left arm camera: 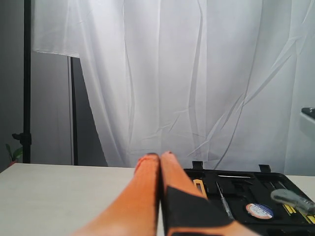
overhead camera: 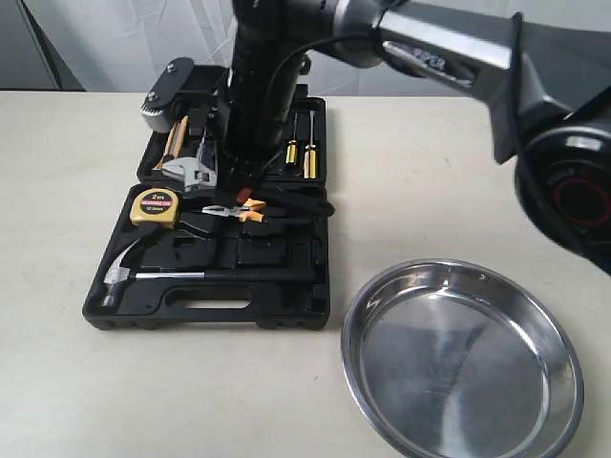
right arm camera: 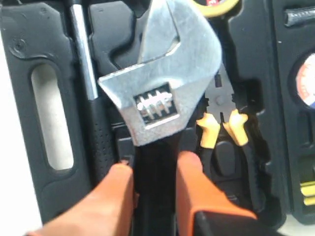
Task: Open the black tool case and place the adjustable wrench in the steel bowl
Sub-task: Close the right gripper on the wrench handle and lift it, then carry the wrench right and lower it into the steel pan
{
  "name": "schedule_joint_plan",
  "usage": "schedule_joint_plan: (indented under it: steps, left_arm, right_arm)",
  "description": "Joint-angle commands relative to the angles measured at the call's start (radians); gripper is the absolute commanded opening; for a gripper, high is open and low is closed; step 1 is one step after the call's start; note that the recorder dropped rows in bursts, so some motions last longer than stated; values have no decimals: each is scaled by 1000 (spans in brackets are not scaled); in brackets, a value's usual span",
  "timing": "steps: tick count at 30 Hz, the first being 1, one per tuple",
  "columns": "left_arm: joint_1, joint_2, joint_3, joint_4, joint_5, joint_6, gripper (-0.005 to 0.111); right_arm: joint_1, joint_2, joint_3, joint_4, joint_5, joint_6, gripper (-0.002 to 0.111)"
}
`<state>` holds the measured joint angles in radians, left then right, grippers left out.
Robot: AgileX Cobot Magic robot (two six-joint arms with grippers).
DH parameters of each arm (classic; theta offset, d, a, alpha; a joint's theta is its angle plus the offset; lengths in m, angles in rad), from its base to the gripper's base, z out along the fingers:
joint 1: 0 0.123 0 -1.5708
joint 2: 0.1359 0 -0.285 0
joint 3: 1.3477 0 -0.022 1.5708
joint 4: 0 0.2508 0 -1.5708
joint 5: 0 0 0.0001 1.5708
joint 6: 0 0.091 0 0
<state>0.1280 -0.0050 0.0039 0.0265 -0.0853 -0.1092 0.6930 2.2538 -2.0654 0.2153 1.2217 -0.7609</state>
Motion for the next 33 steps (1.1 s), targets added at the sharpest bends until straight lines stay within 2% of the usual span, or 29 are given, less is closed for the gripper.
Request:
schedule_joint_plan:
  steps: [1,9,16,27,33]
  left_arm:
    - [-2,5,-4,2,-5,-3,0]
    - [-2,5,-4,2,-5,-3,0]
    - [-2,5,-4,2,-5,-3,0]
    - [-2,5,-4,2,-5,-3,0]
    - [-2,5,-4,2,-5,-3,0]
  right_arm:
    - [-54,-99,103,22,-1,3,-1]
    - [-109,-298,466,18,-1,3,-1]
    - [-126,-478,790,-6,-215,59,-1]
    - [-126,-553,1101,-137,-458,211,-1]
    - [-158,-553,1182,-136,-541,241,-1]
